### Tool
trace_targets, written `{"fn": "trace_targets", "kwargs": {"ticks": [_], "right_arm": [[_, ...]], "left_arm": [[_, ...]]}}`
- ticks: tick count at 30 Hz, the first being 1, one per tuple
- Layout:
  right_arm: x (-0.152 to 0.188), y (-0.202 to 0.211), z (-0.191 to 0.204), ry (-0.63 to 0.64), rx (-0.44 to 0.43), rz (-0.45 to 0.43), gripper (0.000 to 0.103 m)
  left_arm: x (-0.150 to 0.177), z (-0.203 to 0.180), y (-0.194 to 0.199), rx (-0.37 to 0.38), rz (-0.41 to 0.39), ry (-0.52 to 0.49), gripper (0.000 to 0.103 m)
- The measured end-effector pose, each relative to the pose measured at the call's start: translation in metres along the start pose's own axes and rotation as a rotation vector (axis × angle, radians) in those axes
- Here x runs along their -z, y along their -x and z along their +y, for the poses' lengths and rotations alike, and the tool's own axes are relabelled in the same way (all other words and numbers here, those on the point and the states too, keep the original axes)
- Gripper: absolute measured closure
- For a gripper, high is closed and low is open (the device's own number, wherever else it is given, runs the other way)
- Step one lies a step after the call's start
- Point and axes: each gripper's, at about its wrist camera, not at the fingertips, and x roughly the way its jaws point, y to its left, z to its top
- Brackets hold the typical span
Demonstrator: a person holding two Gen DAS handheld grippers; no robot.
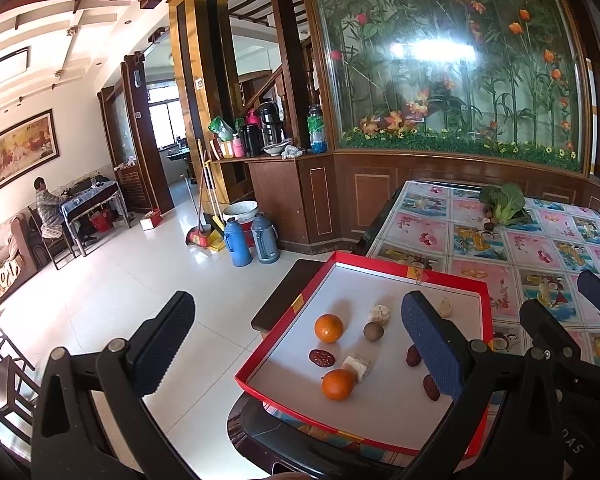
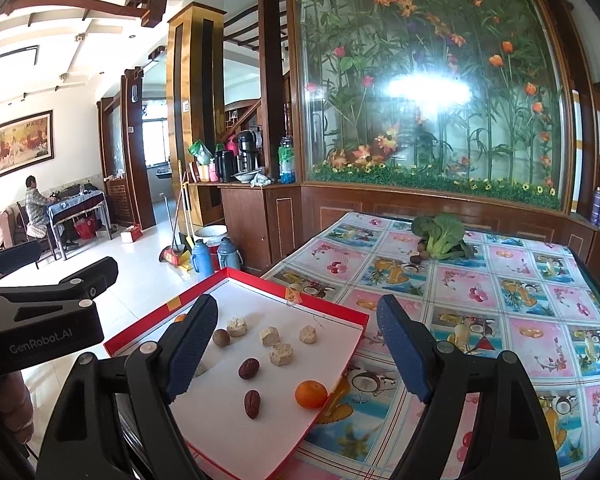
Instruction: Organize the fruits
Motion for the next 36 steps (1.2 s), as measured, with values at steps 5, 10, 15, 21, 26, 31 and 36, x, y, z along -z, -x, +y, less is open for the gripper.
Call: {"fn": "trace_targets", "kwargs": {"ticks": [5, 10, 15, 21, 26, 31, 36], "right_arm": [[0.0, 0.0, 0.003, 0.007, 0.0, 0.0, 0.021], [0.0, 0.0, 0.003, 0.006, 0.002, 0.0, 0.021], [0.0, 0.0, 0.003, 0.007, 0.002, -0.002, 0.02], [0.002, 0.001, 0.011, 0.021, -0.002, -0.003, 0.02], [0.002, 0.002, 0.012, 0.02, -0.001, -0.001, 0.02], [0.002, 0.002, 0.013, 0.025, 0.004, -0.005, 0.02], [0.002, 0.002, 0.014, 0.026, 0.001, 0.0, 0.02]], "left_arm": [[0.0, 0.004, 0.0, -0.002, -0.006, 0.008, 0.0], [0.0, 0.005, 0.0, -0.001, -0.007, 0.005, 0.0], [0.0, 0.006, 0.0, 0.006, -0.004, 0.008, 0.0], [0.0, 0.006, 0.001, 0.006, -0.005, 0.008, 0.0], [-0.001, 0.007, 0.004, 0.016, -0.012, 0.007, 0.0], [-0.001, 0.006, 0.005, 0.019, -0.012, 0.01, 0.0], [-0.001, 0.005, 0.006, 0.022, -0.014, 0.012, 0.0]]}}
